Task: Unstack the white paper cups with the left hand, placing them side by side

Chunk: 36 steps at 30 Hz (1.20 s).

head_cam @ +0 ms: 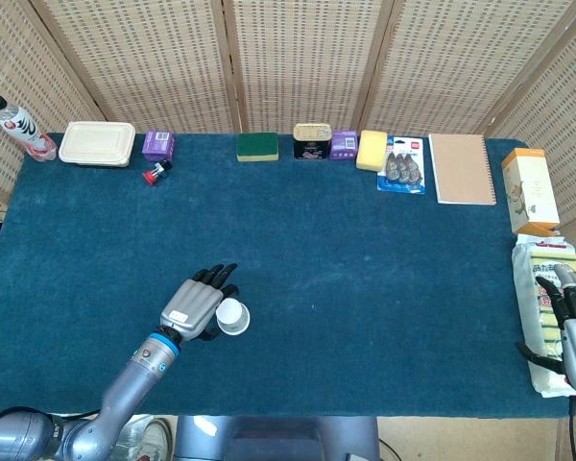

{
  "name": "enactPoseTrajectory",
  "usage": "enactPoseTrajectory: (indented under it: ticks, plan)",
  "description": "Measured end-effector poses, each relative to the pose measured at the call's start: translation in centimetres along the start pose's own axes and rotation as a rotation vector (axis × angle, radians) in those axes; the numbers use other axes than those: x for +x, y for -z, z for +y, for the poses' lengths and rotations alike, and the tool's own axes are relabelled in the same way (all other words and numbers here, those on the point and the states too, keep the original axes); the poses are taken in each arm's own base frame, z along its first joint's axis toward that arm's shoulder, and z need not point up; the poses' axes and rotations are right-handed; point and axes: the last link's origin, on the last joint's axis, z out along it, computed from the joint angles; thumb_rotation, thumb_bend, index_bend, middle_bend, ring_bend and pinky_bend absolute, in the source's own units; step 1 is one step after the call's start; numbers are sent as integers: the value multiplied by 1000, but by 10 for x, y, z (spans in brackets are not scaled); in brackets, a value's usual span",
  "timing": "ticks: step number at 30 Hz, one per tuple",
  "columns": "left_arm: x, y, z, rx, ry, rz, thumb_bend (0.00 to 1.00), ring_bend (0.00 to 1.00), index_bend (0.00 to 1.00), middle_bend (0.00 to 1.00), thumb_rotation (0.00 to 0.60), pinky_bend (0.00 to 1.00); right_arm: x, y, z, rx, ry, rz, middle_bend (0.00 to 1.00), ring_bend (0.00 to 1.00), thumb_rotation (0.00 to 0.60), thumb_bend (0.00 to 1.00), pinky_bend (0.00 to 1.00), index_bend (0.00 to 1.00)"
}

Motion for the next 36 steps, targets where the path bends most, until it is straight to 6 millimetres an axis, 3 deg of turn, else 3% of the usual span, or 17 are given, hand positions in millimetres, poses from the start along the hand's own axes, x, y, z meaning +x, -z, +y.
enactPoseTrajectory:
  ticks: [36]
  plan:
    - [7, 0, 1, -1, 3, 24, 293, 0, 346, 0, 600, 123, 0, 0, 1, -4, -2, -5, 0, 8, 600, 39, 0, 120]
